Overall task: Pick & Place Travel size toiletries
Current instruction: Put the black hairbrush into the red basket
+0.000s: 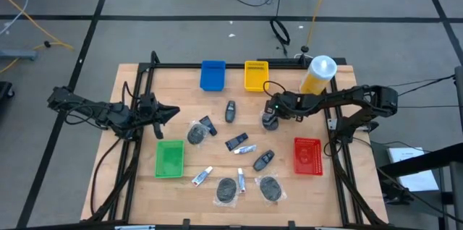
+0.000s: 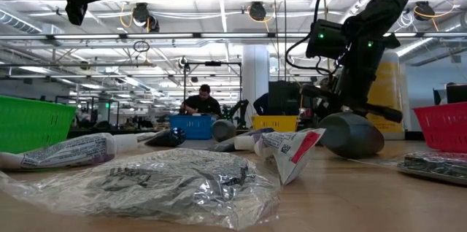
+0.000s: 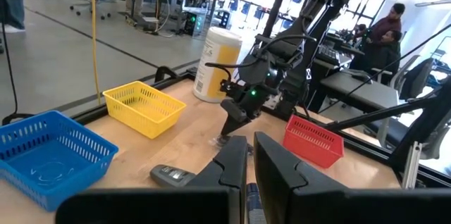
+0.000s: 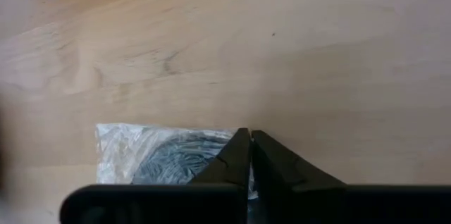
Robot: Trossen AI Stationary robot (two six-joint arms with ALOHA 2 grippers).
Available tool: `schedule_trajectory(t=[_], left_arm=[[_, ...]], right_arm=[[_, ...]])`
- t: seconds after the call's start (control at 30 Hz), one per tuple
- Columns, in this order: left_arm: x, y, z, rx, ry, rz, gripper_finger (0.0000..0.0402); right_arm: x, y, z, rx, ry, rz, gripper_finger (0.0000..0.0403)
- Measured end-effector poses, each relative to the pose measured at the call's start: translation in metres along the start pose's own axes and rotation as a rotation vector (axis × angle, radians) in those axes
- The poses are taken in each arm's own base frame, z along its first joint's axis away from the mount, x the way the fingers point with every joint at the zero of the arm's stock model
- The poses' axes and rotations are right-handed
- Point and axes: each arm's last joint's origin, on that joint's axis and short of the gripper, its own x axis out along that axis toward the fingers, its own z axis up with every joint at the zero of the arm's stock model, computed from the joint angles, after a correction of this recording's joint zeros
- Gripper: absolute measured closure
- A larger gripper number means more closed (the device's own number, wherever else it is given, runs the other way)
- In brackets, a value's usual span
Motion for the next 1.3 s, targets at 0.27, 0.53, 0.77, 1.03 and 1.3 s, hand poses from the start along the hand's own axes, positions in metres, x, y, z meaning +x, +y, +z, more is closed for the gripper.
schedule_trajectory(t=[0.27,0.53,0.77,1.03,1.3], left_arm=[[0.000,0.001,0.000,-0.002,-0.008,0.019,0.0376],[0.001,0.002,0.002,-0.017,-0.046,0.085,0.0376],[0.001,0.001,0.006,-0.035,-0.082,0.095,0.0376],[0.005,0.003,0.004,-0.022,-0.071,0.116,0.0371],[0.020,0.000,-0.006,-0.057,-0.005,0.132,0.0281]], right_arm=[[-0.039,0.005,0.002,-0.177,-0.041,0.180,0.0402],[-0.096,0.004,0.001,-0.238,-0.091,0.444,0.0402],[-0.136,-0.006,-0.004,-0.234,-0.054,0.658,0.0403],[-0.167,-0.018,-0.019,-0.211,0.028,0.833,0.0403],[-0.195,-0.020,-0.039,-0.255,0.071,0.874,0.0403]])
